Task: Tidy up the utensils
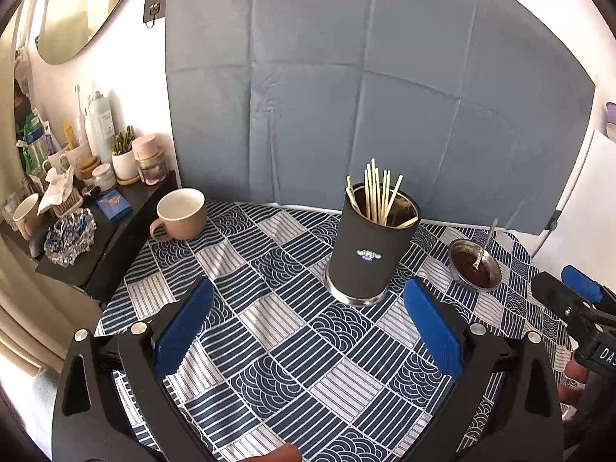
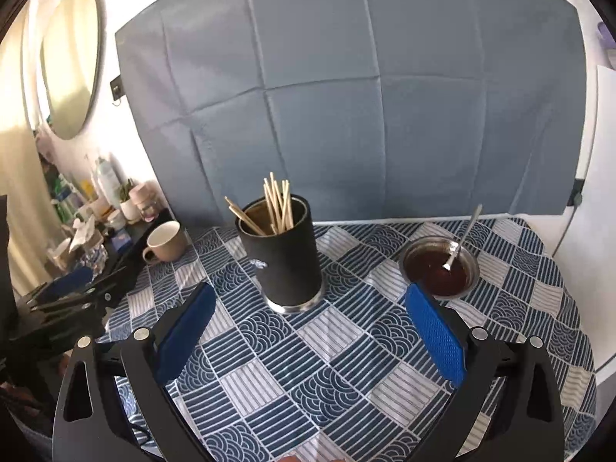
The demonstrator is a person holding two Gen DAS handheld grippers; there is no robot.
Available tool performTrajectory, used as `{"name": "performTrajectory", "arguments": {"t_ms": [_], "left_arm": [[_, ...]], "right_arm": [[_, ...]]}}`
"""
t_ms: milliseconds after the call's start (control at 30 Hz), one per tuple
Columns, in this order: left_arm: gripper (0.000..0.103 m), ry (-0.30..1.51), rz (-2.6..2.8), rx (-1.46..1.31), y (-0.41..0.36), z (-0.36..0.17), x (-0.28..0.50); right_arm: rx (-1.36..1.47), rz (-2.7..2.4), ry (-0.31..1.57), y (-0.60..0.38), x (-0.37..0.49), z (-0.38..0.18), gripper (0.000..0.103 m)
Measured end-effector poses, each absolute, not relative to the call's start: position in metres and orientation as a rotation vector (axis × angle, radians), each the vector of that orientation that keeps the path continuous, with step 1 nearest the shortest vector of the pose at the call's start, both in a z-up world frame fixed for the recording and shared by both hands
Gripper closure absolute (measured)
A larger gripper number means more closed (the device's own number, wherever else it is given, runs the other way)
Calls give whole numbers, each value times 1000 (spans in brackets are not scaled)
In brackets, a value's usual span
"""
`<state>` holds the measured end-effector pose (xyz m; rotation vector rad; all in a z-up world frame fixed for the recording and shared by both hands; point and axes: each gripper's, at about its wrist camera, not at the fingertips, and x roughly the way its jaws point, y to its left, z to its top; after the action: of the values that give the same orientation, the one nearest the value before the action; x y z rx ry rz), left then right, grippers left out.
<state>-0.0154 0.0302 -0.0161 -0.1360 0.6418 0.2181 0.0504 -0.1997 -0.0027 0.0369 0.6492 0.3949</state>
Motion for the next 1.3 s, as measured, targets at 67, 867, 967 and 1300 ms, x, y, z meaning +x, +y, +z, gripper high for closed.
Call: {"name": "performTrajectory", "arguments": {"t_ms": [67, 867, 967, 1300], "left_arm": [[6, 647, 223, -132, 30, -17, -17], [6, 658, 258, -127, 34, -14, -30], [6, 656, 262, -130, 35, -14, -32], [6, 650, 271, -123, 34, -12, -34]], "right_arm": [[34, 389, 642, -201, 49, -2, 8], [18, 422, 631, -198, 45, 0, 8], [18, 424, 632, -198, 45, 1, 8], [13, 440, 631, -197, 44, 1, 8]]}}
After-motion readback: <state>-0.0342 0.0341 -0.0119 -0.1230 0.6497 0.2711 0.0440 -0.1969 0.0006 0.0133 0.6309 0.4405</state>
